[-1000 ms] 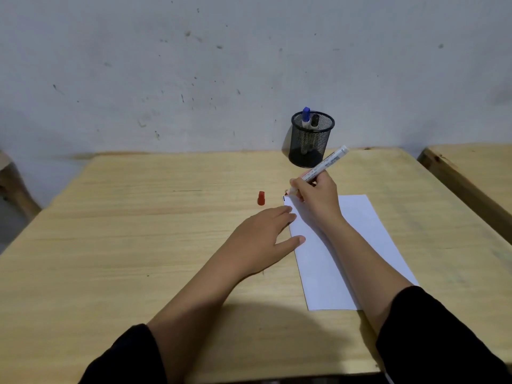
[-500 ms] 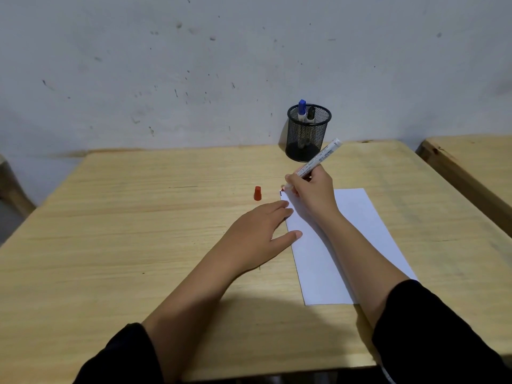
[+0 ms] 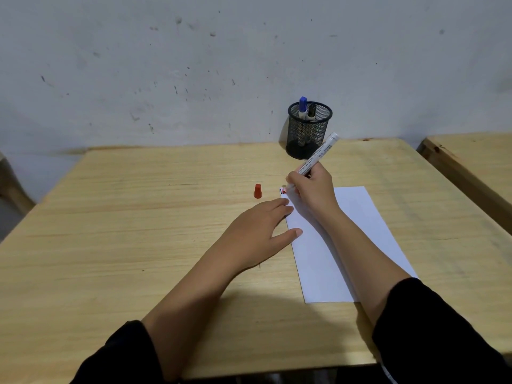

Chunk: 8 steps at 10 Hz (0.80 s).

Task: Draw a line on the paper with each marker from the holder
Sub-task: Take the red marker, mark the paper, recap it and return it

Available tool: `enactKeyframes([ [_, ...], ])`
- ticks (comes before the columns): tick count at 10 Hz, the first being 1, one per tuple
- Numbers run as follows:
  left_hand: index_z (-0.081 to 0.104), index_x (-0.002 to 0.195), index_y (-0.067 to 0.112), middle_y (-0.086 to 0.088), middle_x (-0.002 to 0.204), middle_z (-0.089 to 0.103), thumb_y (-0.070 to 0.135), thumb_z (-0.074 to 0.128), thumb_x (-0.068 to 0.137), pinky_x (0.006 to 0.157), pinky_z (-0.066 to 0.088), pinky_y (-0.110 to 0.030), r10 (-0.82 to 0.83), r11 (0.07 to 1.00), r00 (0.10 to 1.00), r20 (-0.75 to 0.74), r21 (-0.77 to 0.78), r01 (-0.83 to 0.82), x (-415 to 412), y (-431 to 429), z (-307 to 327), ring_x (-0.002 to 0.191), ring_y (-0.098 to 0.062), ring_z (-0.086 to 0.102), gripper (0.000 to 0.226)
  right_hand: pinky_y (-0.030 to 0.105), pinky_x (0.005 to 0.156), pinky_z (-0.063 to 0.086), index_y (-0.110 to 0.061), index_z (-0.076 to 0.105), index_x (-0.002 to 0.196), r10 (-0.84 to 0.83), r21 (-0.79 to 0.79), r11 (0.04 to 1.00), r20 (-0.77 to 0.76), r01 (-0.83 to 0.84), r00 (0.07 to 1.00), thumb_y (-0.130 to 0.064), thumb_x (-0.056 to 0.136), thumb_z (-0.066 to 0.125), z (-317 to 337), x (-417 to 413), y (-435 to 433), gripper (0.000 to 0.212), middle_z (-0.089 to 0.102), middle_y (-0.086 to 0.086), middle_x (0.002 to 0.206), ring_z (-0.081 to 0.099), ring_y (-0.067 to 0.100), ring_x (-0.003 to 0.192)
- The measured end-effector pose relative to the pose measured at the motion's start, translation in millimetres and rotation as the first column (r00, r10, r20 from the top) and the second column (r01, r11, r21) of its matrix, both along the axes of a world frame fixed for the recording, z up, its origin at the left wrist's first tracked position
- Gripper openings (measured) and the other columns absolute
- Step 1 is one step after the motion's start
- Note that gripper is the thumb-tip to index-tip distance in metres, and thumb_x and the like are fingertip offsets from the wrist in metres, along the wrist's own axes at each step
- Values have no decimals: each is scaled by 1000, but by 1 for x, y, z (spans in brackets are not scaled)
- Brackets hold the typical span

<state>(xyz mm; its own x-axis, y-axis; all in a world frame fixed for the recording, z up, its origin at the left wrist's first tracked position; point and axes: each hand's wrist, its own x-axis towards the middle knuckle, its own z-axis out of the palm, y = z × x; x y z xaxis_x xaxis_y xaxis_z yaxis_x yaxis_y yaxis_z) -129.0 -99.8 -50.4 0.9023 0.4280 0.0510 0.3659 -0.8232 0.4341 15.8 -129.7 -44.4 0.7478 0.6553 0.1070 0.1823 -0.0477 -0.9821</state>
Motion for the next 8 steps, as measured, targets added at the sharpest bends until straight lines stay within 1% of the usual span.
enactKeyframes([
  [1,38,141,26,10,155,29,53,41,92,112,28,-29,0,1000,1000,0,3,0,0,0,0,141,-6,26,56,4,43,38,-2,50,96,2,9,1000,3,-2,1000,-4,86,54,0,0,0,11,49,10,87,47,10,69],
  [2,38,142,26,10,155,29,53,42,92,112,27,-28,-1,1000,1000,9,4,1,0,1,-2,141,-6,25,56,5,44,39,-2,51,93,4,37,999,-32,-3,999,-2,85,54,1,1,-1,9,49,9,83,48,10,67],
  [3,40,141,26,11,154,30,52,43,92,111,26,-26,-3,1000,1000,25,-4,3,0,1,-3,141,-4,25,56,14,48,45,-4,50,86,5,195,979,-307,58,952,3,82,56,6,4,-4,10,48,7,69,48,12,58],
  [4,40,141,25,11,154,30,51,44,92,111,25,-25,-4,1000,1000,29,-7,4,0,1,-1,141,-5,26,56,12,48,45,-3,52,92,-13,223,969,-373,104,928,-4,85,60,7,10,-7,11,52,5,67,49,8,55],
  [5,40,141,25,10,154,31,52,46,91,110,21,-21,10,1000,999,40,-22,-9,-2,-1,-3,141,-4,25,58,13,53,48,-2,56,93,74,328,935,-552,134,831,-8,88,59,5,12,-12,9,53,4,66,52,7,54],
  [6,41,141,23,10,153,32,51,49,90,108,19,-18,27,998,998,51,-65,-23,2,-1,0,140,-3,24,59,13,54,48,-3,59,87,68,331,931,-578,157,813,-10,88,60,15,19,-13,7,54,4,64,52,7,53],
  [7,50,133,20,8,146,40,46,55,88,105,27,-17,18,998,990,137,-64,-9,7,-3,25,135,-4,32,52,13,50,47,-5,60,73,112,393,914,-492,105,864,-8,87,60,62,29,-27,14,54,3,58,52,7,48],
  [8,58,121,20,12,130,46,31,58,88,83,29,6,97,995,942,321,-53,-84,3,-1,34,116,3,41,35,11,51,48,-4,60,76,170,443,894,-469,64,866,-6,86,61,74,32,-38,11,55,1,59,53,6,49],
])
